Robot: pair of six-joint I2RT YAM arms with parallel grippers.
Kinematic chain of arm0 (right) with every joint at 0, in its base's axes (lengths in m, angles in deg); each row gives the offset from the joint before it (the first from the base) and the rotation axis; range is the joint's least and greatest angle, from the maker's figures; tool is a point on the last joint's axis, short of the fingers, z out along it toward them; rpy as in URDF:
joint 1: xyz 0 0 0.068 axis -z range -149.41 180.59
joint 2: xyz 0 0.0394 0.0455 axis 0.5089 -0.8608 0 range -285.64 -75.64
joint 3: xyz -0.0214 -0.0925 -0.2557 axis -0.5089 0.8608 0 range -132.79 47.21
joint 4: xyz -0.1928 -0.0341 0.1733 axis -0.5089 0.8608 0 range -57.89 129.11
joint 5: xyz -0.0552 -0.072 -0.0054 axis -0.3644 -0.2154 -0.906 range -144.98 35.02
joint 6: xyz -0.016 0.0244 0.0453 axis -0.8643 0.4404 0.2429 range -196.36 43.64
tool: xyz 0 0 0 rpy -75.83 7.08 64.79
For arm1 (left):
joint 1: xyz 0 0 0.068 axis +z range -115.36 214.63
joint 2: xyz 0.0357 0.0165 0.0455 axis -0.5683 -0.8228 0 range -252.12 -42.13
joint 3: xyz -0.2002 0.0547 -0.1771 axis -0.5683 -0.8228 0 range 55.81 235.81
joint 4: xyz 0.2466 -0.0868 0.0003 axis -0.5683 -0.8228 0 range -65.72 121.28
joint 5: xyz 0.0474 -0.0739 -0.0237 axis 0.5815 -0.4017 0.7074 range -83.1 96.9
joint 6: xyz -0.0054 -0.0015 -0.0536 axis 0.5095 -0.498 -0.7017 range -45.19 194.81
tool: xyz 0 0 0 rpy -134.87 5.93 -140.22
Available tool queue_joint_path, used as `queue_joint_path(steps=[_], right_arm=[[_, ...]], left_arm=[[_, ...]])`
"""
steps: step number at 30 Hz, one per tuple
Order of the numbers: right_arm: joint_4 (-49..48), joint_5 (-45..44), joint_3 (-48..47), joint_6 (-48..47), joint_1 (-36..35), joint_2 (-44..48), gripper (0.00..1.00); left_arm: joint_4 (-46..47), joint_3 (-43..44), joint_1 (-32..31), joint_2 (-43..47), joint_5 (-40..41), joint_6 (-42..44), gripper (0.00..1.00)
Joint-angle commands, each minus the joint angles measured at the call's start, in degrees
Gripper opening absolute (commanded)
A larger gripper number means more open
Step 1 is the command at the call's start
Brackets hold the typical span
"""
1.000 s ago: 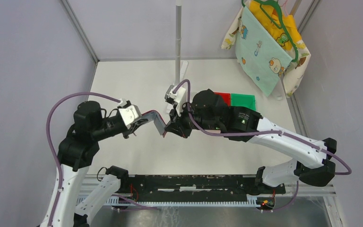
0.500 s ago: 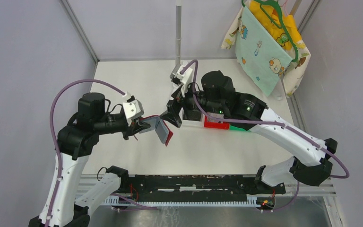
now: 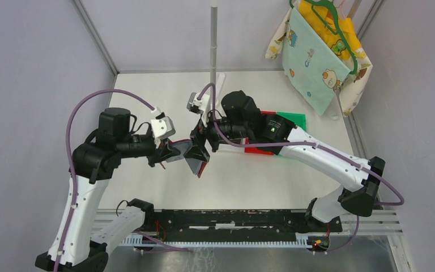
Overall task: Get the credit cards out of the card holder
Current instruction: Open the card holder.
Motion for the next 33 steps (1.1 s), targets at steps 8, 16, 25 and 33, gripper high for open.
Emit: queue_joint_path(steps=[8,16,25,33], right_arm=[[-8.3,10.8,5.6,2.1,0.0,1.5,0.21],[-20.5,20.4,16.0,6.3,0.3,7.3,0.0],[-47.2,23.7,32.9,27.0,8.6,16.1,0.0],[-54.9,18.7,34.7,39.4,9.0,16.2,0.0]], left_arm=[[-4.9,6.7,0.2,-2.2,-5.1,5.2,0.09],[-7.5,7.3,0.2,-4.6,-9.6,4.6,0.36],[1.0,4.0,0.2,-3.5,-9.1,-7.2,1.0],[15.8,-5.6,0.2,6.2,0.6,-16.7,1.0]])
